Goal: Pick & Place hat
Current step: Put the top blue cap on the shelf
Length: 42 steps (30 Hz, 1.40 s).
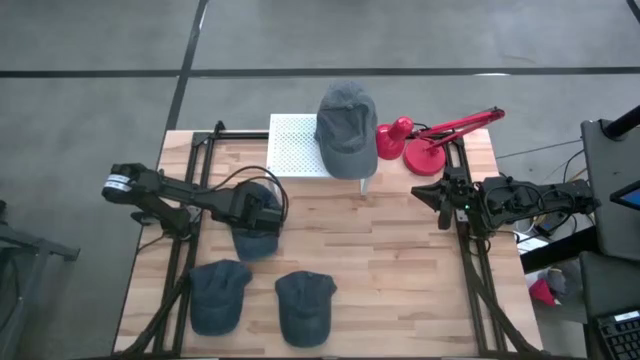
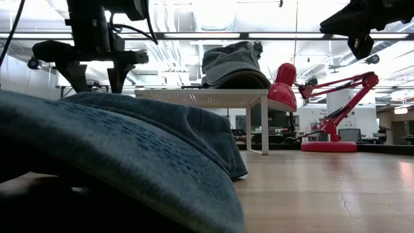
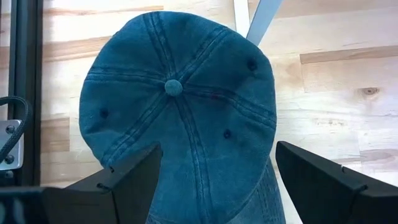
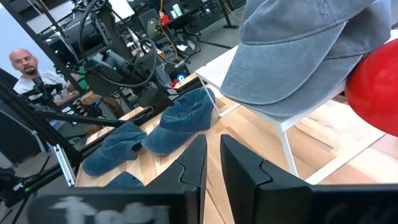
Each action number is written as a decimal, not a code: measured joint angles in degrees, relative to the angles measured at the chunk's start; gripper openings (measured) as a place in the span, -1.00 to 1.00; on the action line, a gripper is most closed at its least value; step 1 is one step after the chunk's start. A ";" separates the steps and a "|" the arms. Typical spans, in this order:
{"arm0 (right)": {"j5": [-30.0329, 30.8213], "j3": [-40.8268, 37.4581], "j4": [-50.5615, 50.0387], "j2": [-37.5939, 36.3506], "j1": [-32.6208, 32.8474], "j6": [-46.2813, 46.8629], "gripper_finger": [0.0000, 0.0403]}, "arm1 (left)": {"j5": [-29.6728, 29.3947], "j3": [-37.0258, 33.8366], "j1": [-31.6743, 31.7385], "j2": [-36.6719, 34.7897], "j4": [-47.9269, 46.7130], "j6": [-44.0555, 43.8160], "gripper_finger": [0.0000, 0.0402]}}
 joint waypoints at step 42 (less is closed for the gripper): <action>0.00 0.00 0.03 0.04 0.00 0.44 -0.79 | -2.12 -1.87 0.72 0.15 7.18 -6.87 0.97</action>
